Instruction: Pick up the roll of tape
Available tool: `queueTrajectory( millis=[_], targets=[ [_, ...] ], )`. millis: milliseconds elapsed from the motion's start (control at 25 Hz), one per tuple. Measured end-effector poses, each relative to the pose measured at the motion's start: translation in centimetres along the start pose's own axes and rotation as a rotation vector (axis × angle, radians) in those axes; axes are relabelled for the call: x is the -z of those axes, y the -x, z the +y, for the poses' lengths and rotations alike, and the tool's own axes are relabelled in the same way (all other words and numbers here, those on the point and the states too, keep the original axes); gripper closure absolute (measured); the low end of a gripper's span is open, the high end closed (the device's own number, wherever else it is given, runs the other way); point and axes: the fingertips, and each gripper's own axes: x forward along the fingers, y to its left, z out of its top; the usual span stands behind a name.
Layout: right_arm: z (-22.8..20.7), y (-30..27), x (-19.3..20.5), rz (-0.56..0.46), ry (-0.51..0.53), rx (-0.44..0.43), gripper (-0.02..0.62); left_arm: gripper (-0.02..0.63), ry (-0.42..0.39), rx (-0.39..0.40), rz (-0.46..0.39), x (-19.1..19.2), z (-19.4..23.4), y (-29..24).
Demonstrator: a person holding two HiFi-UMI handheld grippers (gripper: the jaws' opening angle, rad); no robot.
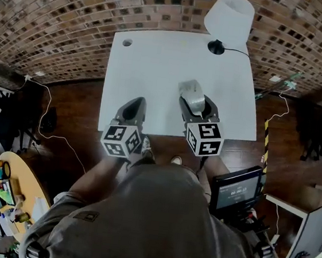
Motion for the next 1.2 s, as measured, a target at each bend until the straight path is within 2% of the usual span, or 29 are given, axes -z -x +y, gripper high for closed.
queueTrajectory(
  millis=[240,760,1200],
  targets=[
    [0.8,0.8,0.3,-0.006,0.003,-0.03,0.359,0.604,-0.001,-0.033,-0.025,0.0,-0.4,2.0],
    [1.5,1.4,-1.2,-0.023,-0.012,0.037,0.359,0.604,-0.017,0.051,-0.037,-2.1,-0.6,1.7],
    [2.3,1.6,-1.0,-0.019,0.0,0.073,0.359,0.604,-0.013,0.085,-0.045,-2.3,-0.1,1.4]
  ],
)
